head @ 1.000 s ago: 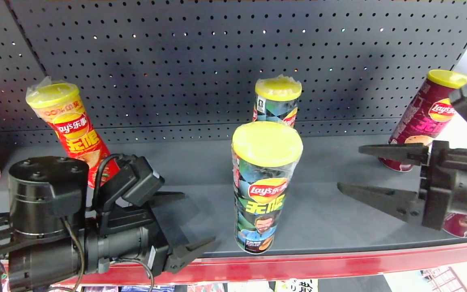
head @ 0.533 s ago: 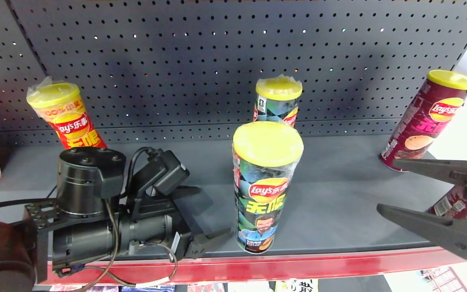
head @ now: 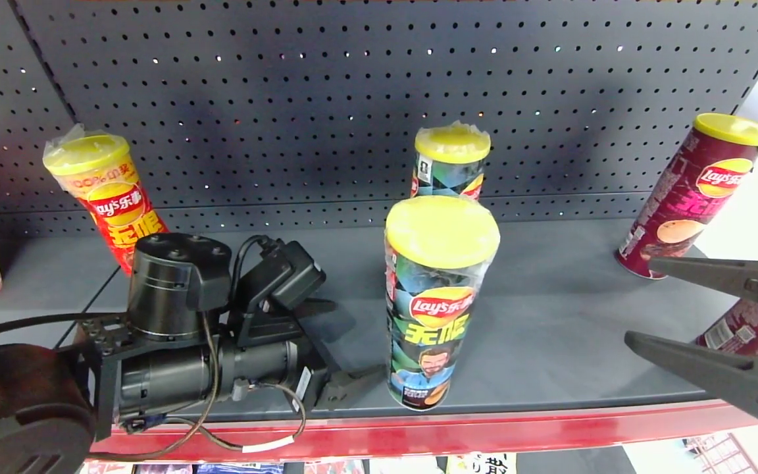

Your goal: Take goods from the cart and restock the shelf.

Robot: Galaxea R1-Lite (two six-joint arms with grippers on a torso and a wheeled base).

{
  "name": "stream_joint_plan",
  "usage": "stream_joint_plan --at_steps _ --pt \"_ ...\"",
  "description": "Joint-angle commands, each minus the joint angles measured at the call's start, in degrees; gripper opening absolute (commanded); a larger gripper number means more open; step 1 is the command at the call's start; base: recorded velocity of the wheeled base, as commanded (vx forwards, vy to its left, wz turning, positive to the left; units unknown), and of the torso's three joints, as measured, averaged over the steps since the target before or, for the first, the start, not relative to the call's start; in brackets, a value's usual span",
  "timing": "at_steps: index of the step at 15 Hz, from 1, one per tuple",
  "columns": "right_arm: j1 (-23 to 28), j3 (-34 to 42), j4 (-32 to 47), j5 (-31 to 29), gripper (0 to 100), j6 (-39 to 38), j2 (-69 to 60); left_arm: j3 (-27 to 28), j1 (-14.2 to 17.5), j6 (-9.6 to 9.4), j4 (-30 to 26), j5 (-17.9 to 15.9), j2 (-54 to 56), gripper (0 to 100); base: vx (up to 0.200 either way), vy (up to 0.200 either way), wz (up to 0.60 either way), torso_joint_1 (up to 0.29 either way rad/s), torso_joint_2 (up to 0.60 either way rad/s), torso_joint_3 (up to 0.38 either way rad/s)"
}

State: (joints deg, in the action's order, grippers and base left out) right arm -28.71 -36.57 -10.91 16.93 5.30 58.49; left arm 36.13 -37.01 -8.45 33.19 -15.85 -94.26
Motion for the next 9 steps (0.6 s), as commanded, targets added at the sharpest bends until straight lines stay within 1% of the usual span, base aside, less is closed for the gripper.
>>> stream_joint_plan --at_steps 1,4,9 --pt "-0.03 0.01 0.01 0.03 100 0.06 0.22 1.31 0.01 -0.08 0.03 -0.06 -1.37 100 0.000 0.000 0.00 0.000 0.00 0.000" --pt "-0.12 0.01 0.01 0.03 100 0.06 0.22 2.54 -0.08 -0.08 0.03 -0.06 -1.98 100 0.000 0.000 0.00 0.000 0.00 0.000" --pt "-0.12 0.10 0.01 -0.06 100 0.06 0.22 2.63 -0.69 0.01 0.03 0.03 -2.42 100 0.000 0.000 0.00 0.000 0.00 0.000"
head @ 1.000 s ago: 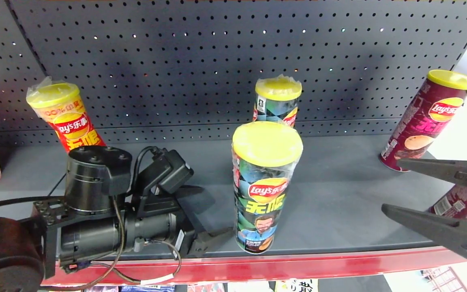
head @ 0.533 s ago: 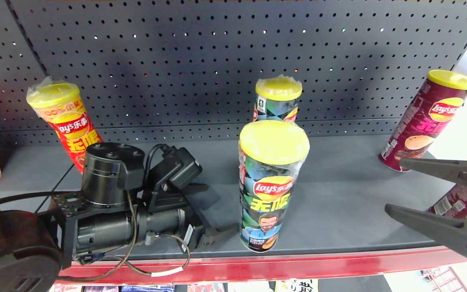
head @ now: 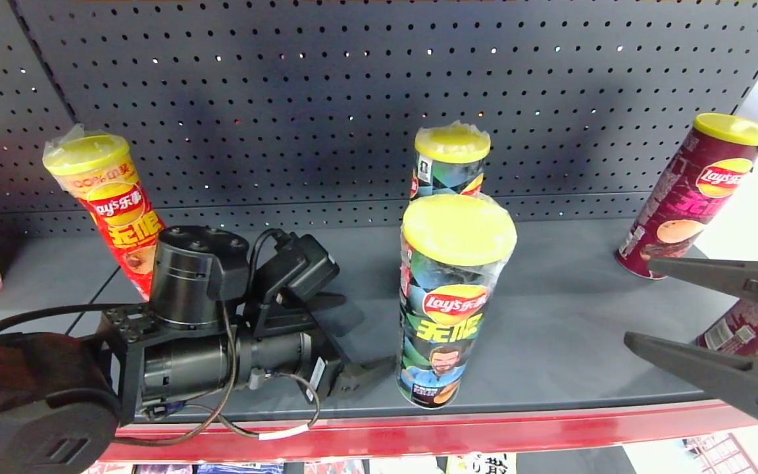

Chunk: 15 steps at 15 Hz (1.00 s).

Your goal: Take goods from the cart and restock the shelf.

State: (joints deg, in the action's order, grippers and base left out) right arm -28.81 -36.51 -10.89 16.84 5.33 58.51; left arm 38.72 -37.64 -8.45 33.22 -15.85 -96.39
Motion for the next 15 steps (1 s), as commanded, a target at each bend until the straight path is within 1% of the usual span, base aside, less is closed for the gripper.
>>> stream_joint_plan --at_steps 1,3,5,6,7,8,10,11,12,13,14,15 --pt "-0.02 -0.05 -0.01 0.04 100 0.03 0.20 0.22 -0.06 0.01 0.00 0.03 -0.29 100 0.000 0.000 0.00 0.000 0.00 0.000" --pt "0.07 0.56 -0.01 0.04 100 0.03 0.02 0.04 0.03 0.10 0.00 0.29 -0.03 100 0.000 0.000 0.00 0.000 0.00 0.000" --pt "0.07 3.02 0.08 -0.05 100 0.12 -1.91 -1.01 0.64 0.27 -0.17 1.96 4.02 100 0.000 0.000 0.00 0.000 0.00 0.000" --pt "0.15 5.22 0.08 -0.93 100 0.21 -3.85 -2.59 0.64 0.27 -0.44 4.33 8.15 100 0.000 0.000 0.00 0.000 0.00 0.000" --pt "0.33 6.63 0.08 -3.65 100 0.21 -5.43 -4.53 0.64 0.27 -0.96 7.06 12.72 100 0.000 0.000 0.00 0.000 0.00 0.000" --pt "0.51 7.51 0.16 -7.26 100 0.30 -7.10 -6.11 0.64 0.10 -2.02 12.16 17.38 100 0.000 0.000 0.00 0.000 0.00 0.000" --pt "2.00 9.26 0.43 -14.46 100 0.30 -10.70 -8.66 0.64 0.01 -5.89 27.36 27.92 100 0.000 0.000 0.00 0.000 0.00 0.000" --pt "2.09 9.35 0.43 -14.73 100 0.30 -10.79 -8.75 0.64 0.01 -6.06 27.89 28.28 100 0.000 0.000 0.00 0.000 0.00 0.000" --pt "5.43 10.67 0.25 -17.63 100 -0.14 -12.28 -11.30 0.82 0.27 -12.04 31.67 35.66 100 0.000 0.000 0.00 0.000 0.00 0.000" --pt "12.81 12.17 0.16 -17.98 100 -0.58 -13.87 -14.64 3.89 0.10 -14.85 32.99 42.16 100 0.000 0.000 0.00 0.000 0.00 0.000" --pt "17.82 13.66 -0.01 -17.89 100 -0.58 -14.75 -17.01 5.21 -0.08 -14.94 33.95 45.06 100 0.000 0.000 0.00 0.000 0.00 0.000" --pt "23.18 14.80 0.16 -17.54 100 -0.58 -16.24 -19.21 6.97 -0.43 -15.03 36.15 48.31 100 0.000 0.000 0.00 0.000 0.00 0.000"
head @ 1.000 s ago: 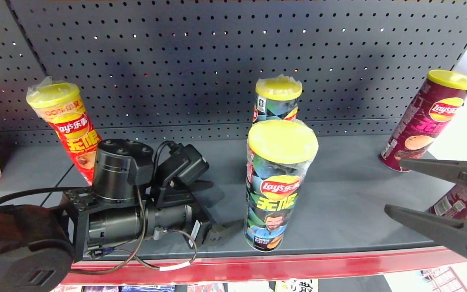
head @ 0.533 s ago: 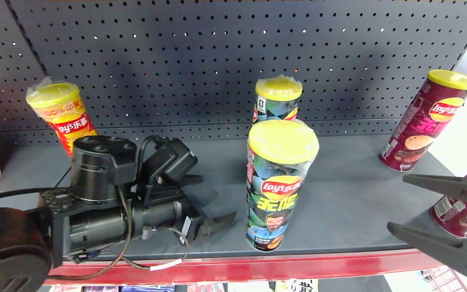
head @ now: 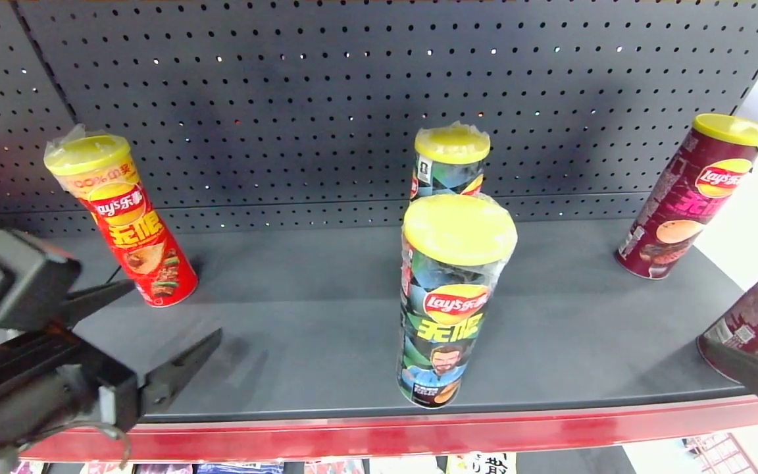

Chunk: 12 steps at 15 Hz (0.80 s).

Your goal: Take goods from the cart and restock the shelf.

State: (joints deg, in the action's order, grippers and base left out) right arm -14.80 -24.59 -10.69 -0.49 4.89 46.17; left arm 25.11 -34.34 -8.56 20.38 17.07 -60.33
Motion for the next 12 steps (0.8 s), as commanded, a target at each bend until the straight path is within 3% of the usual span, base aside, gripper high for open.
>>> stream_joint_plan --at_steps 1,3,5,7,12 --pt "12.69 3.23 -0.03 0.31 100 -0.14 -4.59 -5.95 4.37 -0.49 -2.37 2.97 14.45 100 0.000 0.000 0.00 0.000 0.00 0.000" --pt "14.36 3.23 -0.03 0.58 100 -0.14 -5.30 -5.60 5.78 -1.02 -2.37 2.97 15.77 100 0.000 0.000 0.00 0.000 0.00 0.000" --pt "14.18 4.29 -0.03 0.84 100 0.12 -6.35 -5.69 8.33 -3.22 -2.37 2.88 16.03 100 0.000 0.000 0.00 0.000 0.00 0.000" --pt "13.48 4.29 0.06 1.28 100 0.47 -7.41 -5.95 9.91 -3.31 -2.28 2.80 16.39 100 0.000 0.000 0.00 0.000 0.00 0.000" --pt "10.76 4.81 0.06 3.30 100 1.26 -8.11 -7.10 9.91 -3.31 -2.63 2.44 17.53 100 0.000 0.000 0.00 0.000 0.00 0.000"
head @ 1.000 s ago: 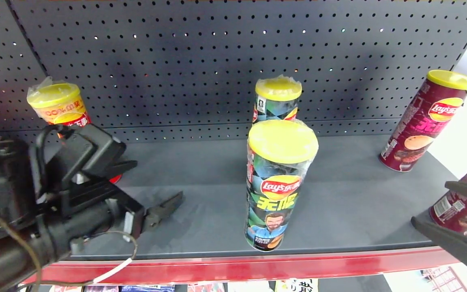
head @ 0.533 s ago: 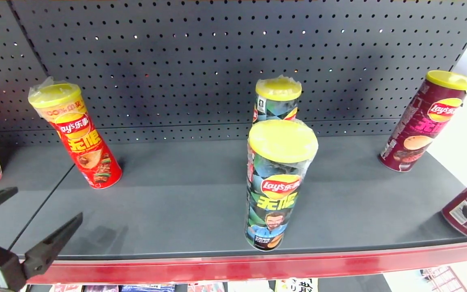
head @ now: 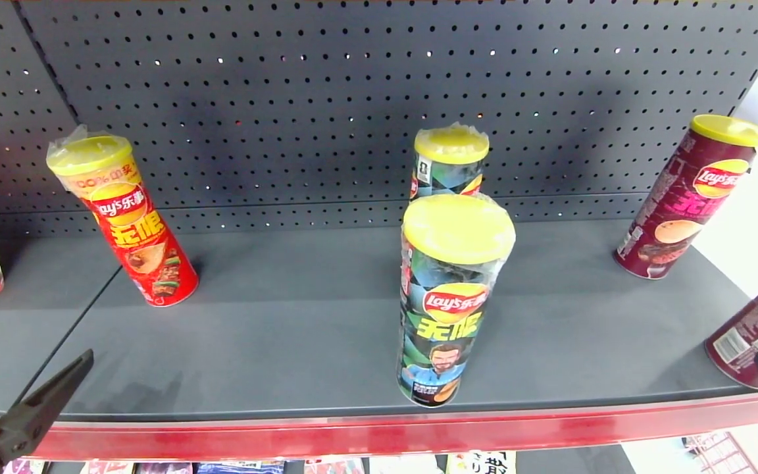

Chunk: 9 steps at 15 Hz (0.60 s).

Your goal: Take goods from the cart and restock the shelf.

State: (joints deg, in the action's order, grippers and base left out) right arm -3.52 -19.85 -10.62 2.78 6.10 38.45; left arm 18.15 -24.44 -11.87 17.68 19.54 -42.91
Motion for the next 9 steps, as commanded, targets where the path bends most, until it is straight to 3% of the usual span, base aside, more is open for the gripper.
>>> stream_joint_plan --at_steps 1,7,9 --pt "-0.78 0.33 0.07 0.21 100 0.06 -1.18 -0.22 0.01 0.01 0.08 -0.03 0.11 100 0.000 0.000 0.00 0.000 0.00 0.000" --pt "-1.22 4.11 0.07 1.09 100 0.06 -5.84 -0.93 0.01 -0.08 0.08 0.06 0.64 100 0.000 0.000 0.00 0.000 0.00 0.000" --pt "-1.05 4.11 0.07 0.91 100 -0.03 -6.11 -1.72 0.10 -1.31 0.08 0.15 0.81 100 0.000 0.000 0.00 0.000 0.00 0.000"
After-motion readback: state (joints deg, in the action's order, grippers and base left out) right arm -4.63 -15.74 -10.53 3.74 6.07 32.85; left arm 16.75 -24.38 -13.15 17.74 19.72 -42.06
